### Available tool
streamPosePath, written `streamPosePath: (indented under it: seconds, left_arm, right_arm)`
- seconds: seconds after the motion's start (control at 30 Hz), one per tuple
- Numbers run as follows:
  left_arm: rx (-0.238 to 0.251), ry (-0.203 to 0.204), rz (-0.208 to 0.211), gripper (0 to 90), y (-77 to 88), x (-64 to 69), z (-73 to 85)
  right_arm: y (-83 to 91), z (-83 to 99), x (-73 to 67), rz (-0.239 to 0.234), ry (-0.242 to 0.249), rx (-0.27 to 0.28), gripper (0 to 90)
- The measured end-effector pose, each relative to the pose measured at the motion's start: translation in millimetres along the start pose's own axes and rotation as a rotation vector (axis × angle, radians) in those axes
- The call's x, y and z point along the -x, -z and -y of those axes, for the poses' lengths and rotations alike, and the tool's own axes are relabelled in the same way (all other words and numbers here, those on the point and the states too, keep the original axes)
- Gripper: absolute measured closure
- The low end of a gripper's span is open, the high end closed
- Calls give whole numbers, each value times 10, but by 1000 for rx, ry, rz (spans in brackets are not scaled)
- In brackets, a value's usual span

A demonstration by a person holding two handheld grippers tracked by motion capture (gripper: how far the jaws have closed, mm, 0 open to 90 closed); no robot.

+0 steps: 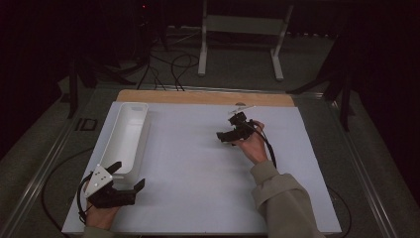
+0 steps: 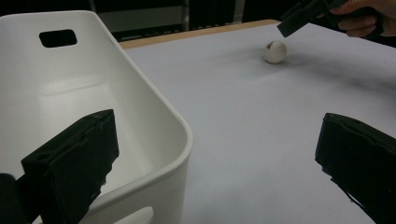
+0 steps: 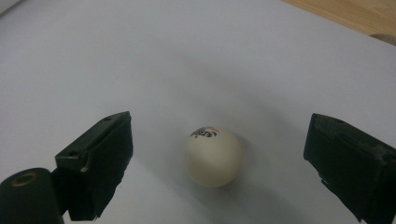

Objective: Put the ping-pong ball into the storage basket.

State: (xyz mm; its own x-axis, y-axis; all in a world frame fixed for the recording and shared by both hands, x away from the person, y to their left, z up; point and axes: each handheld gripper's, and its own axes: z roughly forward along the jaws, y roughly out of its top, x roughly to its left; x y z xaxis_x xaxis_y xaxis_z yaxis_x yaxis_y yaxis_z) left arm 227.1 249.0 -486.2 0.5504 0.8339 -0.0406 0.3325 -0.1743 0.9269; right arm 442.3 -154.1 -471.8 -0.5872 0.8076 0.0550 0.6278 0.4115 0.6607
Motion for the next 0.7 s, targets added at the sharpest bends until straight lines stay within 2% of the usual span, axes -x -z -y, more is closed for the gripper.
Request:
streamPosePath:
  seconds: [0.7]
  left_arm:
    - [1, 3, 1, 0, 3, -1, 2]
  right_arm:
    - [-126, 38, -51, 16, 23, -48, 81]
